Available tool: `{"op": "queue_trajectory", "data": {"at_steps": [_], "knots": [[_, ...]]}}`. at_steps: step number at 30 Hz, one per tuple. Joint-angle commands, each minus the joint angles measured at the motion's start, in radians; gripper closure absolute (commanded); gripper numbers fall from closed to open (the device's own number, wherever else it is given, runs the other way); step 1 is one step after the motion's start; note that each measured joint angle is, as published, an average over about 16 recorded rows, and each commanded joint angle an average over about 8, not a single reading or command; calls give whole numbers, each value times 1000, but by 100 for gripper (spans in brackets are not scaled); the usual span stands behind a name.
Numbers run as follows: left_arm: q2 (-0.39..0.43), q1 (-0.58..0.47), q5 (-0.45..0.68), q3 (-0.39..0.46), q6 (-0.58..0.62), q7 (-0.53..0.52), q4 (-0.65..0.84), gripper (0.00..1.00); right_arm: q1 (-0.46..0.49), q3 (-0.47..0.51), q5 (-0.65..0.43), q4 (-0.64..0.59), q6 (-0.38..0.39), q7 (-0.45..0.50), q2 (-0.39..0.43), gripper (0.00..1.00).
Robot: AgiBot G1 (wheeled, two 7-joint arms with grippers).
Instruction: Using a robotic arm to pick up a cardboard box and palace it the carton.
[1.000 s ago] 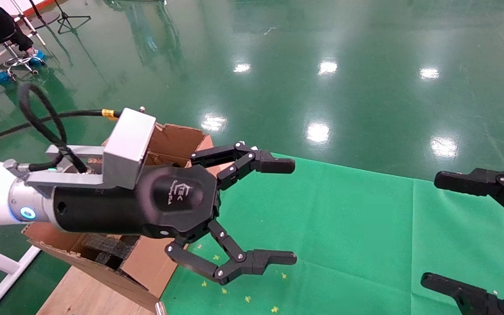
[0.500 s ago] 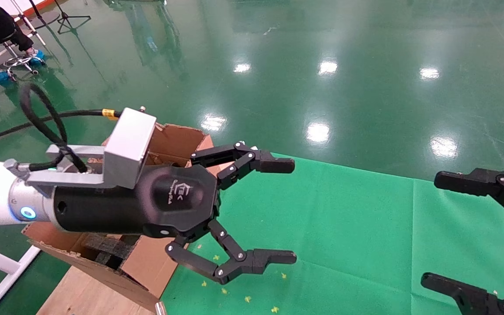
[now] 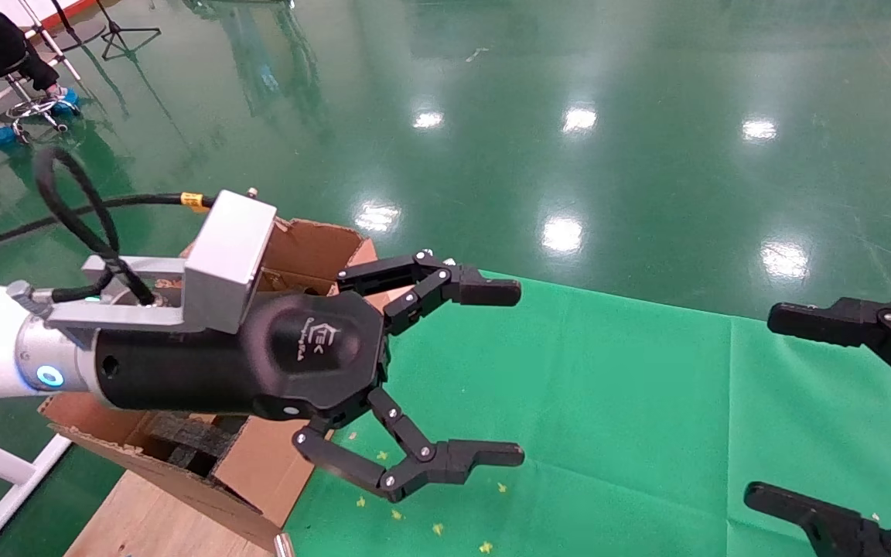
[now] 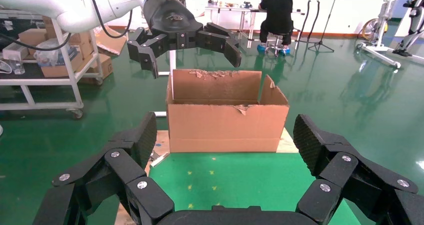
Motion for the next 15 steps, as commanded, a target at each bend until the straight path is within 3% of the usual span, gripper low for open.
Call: {"op": "queue_trajectory", "data": {"at_steps": [1, 15], "knots": [[0, 0, 0, 0, 0, 0, 0, 0, 0, 0, 0, 0, 0, 0, 0, 0], [0, 0, 0, 0, 0, 0, 0, 0, 0, 0, 0, 0, 0, 0, 0, 0]]}}
